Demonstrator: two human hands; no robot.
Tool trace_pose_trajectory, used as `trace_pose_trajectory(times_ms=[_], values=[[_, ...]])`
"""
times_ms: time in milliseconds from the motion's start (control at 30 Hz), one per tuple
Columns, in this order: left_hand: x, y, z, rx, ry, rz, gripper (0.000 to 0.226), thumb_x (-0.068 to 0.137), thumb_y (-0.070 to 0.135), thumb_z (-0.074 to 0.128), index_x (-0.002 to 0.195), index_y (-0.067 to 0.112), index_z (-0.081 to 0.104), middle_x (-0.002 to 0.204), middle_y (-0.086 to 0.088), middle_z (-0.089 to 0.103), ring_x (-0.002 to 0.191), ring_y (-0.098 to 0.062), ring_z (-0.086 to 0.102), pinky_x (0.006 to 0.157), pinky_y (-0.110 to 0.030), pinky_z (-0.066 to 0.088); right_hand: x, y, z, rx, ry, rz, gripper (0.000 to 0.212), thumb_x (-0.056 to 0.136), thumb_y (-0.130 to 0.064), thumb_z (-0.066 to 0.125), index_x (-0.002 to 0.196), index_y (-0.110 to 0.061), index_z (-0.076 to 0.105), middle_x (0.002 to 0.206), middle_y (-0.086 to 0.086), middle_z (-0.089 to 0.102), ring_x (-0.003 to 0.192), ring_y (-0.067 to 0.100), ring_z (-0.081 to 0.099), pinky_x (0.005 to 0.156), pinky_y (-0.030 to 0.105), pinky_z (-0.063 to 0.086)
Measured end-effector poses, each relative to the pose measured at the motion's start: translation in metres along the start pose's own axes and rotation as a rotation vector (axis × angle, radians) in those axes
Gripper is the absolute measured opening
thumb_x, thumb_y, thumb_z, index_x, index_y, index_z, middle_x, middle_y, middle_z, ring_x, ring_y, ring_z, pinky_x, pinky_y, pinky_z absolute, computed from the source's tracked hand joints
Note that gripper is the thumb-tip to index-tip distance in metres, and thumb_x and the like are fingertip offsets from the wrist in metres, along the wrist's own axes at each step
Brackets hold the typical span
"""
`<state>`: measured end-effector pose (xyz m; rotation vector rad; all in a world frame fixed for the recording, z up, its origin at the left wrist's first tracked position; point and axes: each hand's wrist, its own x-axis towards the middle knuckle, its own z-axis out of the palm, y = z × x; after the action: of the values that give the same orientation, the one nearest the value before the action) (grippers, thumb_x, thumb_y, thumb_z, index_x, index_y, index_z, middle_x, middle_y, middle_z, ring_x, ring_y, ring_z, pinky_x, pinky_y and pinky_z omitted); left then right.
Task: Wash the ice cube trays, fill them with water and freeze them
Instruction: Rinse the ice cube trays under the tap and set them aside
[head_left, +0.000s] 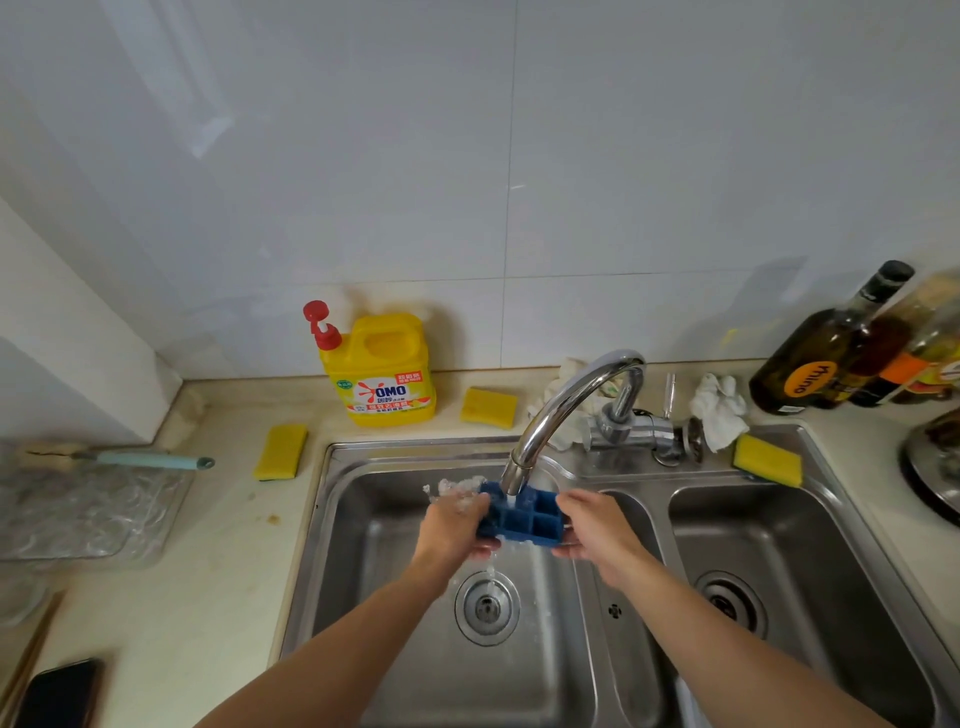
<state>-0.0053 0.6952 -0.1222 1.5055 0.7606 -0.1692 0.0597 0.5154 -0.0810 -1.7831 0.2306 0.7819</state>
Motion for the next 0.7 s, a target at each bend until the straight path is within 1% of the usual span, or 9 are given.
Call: trace_pose_trajectory(times_ms=[33, 100, 167, 233, 300, 400, 500, 600, 700], values=[[-0.002, 0.000, 0.000, 0.025, -0.024, 0.006, 0.016, 0.099, 0.026, 0.058, 0.102, 0.014, 0.068, 0.082, -0.011, 0.077, 0.067, -0.029, 0.075, 0.062, -0.036, 0.062, 0.000, 0.002, 0.000, 0.018, 0.018, 0.039, 0.013, 0.105, -0.015, 0.053, 0.109, -0.016, 0.066, 0.104, 0.012, 0.072, 0.087, 0.025, 0.074, 0.066, 0.032, 0.062], [-0.002, 0.001, -0.002, 0.062, -0.026, 0.007, 0.017, 0.100, 0.027, 0.060, 0.103, 0.012, 0.068, 0.082, -0.011, 0.076, 0.065, -0.027, 0.075, 0.061, -0.034, 0.062, 0.001, 0.001, 0.005, -0.010, 0.024, 0.038, 0.013, 0.104, -0.016, 0.054, 0.109, -0.014, 0.065, 0.106, 0.012, 0.070, 0.092, 0.027, 0.073, 0.065, 0.032, 0.061], [0.002, 0.002, -0.008, 0.012, 0.059, -0.004, 0.017, 0.101, 0.027, 0.059, 0.102, 0.013, 0.068, 0.084, -0.011, 0.075, 0.062, -0.024, 0.074, 0.058, -0.032, 0.060, 0.000, -0.004, 0.012, -0.004, -0.044, 0.002, 0.014, 0.105, -0.018, 0.053, 0.112, -0.016, 0.064, 0.107, 0.013, 0.070, 0.092, 0.027, 0.072, 0.065, 0.032, 0.060], [0.006, 0.007, -0.017, -0.021, 0.170, 0.020, 0.017, 0.102, 0.029, 0.057, 0.099, 0.017, 0.068, 0.084, -0.010, 0.075, 0.060, -0.019, 0.072, 0.054, -0.026, 0.056, -0.002, -0.008, 0.016, 0.043, -0.133, -0.014, 0.017, 0.106, -0.019, 0.050, 0.113, -0.013, 0.064, 0.106, 0.016, 0.073, 0.085, 0.027, 0.073, 0.066, 0.032, 0.060], [0.007, 0.012, -0.021, -0.004, 0.209, 0.072, 0.016, 0.103, 0.031, 0.056, 0.098, 0.021, 0.068, 0.087, -0.008, 0.075, 0.062, -0.017, 0.072, 0.054, -0.024, 0.055, -0.003, -0.007, 0.017, 0.083, -0.160, -0.009, 0.019, 0.107, -0.019, 0.049, 0.115, -0.011, 0.065, 0.106, 0.018, 0.073, 0.083, 0.029, 0.073, 0.069, 0.034, 0.061], [0.001, 0.009, -0.015, 0.078, 0.109, 0.125, 0.014, 0.102, 0.029, 0.056, 0.102, 0.021, 0.068, 0.090, -0.008, 0.074, 0.065, -0.019, 0.075, 0.058, -0.027, 0.059, -0.001, 0.003, 0.012, 0.125, -0.086, 0.043, 0.021, 0.107, -0.020, 0.050, 0.113, -0.007, 0.066, 0.104, 0.019, 0.073, 0.078, 0.027, 0.074, 0.067, 0.033, 0.061], [-0.007, 0.003, -0.004, 0.089, 0.007, 0.105, 0.017, 0.103, 0.027, 0.055, 0.110, 0.019, 0.068, 0.090, -0.008, 0.074, 0.067, -0.020, 0.075, 0.060, -0.025, 0.058, 0.002, 0.008, 0.008, 0.146, -0.026, 0.098, 0.022, 0.107, -0.023, 0.050, 0.109, -0.008, 0.066, 0.101, 0.018, 0.074, 0.079, 0.028, 0.076, 0.061, 0.035, 0.061], [-0.010, -0.001, 0.004, 0.039, -0.015, 0.078, 0.019, 0.105, 0.026, 0.052, 0.107, 0.019, 0.070, 0.088, -0.008, 0.074, 0.066, -0.021, 0.073, 0.062, -0.027, 0.060, 0.003, 0.008, 0.005, 0.141, -0.001, 0.098, 0.025, 0.106, -0.027, 0.052, 0.107, -0.007, 0.067, 0.097, 0.017, 0.075, 0.081, 0.029, 0.076, 0.065, 0.039, 0.064], [-0.010, -0.003, 0.008, -0.036, -0.030, 0.018, 0.023, 0.105, 0.028, 0.050, 0.106, 0.017, 0.070, 0.087, -0.009, 0.075, 0.069, -0.023, 0.074, 0.065, -0.031, 0.061, 0.002, 0.007, 0.001, 0.129, 0.020, 0.077, 0.027, 0.106, -0.029, 0.052, 0.104, -0.008, 0.068, 0.090, 0.013, 0.074, 0.075, 0.024, 0.074, 0.066, 0.038, 0.062]])
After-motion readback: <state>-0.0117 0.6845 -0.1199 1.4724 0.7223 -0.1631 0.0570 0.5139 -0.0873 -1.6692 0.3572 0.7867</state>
